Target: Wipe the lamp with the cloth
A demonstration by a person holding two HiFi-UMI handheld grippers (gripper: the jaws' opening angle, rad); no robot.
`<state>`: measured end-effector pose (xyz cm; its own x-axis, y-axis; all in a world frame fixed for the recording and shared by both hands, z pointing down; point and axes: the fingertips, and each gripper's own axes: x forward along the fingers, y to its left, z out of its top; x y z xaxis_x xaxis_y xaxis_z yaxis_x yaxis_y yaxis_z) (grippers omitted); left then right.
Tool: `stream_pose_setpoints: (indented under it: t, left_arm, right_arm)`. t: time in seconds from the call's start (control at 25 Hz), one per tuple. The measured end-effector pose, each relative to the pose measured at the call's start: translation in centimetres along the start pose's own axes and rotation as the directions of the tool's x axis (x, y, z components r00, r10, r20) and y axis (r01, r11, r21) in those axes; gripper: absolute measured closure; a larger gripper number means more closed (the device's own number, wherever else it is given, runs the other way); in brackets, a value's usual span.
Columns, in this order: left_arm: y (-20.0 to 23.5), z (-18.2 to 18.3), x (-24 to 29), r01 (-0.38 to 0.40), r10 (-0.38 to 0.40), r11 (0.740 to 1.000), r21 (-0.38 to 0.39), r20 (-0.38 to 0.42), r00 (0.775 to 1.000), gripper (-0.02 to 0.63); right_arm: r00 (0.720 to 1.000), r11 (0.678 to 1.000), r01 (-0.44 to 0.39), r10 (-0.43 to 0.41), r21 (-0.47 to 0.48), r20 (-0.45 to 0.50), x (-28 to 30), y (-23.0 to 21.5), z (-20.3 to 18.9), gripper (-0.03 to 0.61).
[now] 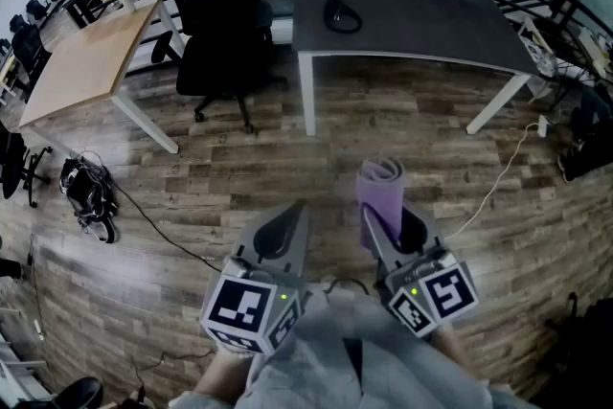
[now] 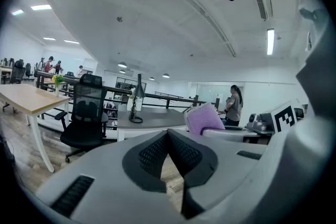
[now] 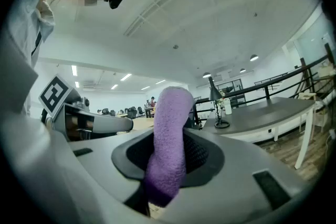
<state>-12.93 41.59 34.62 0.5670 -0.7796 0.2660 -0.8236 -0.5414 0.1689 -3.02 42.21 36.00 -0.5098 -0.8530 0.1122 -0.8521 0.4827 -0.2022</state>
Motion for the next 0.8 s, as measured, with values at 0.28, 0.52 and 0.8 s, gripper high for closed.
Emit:
stream_pose_setpoints:
  t: [0.28,0.52,0.8]
  left_arm:
    - [-0.4,-0.1,0.5,0.006,-0.006,1.000,0.005,-0.007,1.000,0.603]
    - [-0.5,-0.1,0.7,-0.001,0.001,1.000,0.003,-0.006,1.000,0.602]
    - [-0.4,0.3,0.1,-0.030,0.030,1.000,-0.008,0.013,0.999,0.601]
  right_arm:
    - [1.000,1.000,-0.008,0.008,-0.006,-0.015,0.0,-0.5,-0.3,0.459]
    - [1.000,1.000,-0.015,0.015,-0.008,-0.020,0.0,-0.8,-0.5,0.457]
    - [1.000,1.000,-0.008,0.008,-0.023,-0.015,-0.8,-1.4,-0.1,0.456]
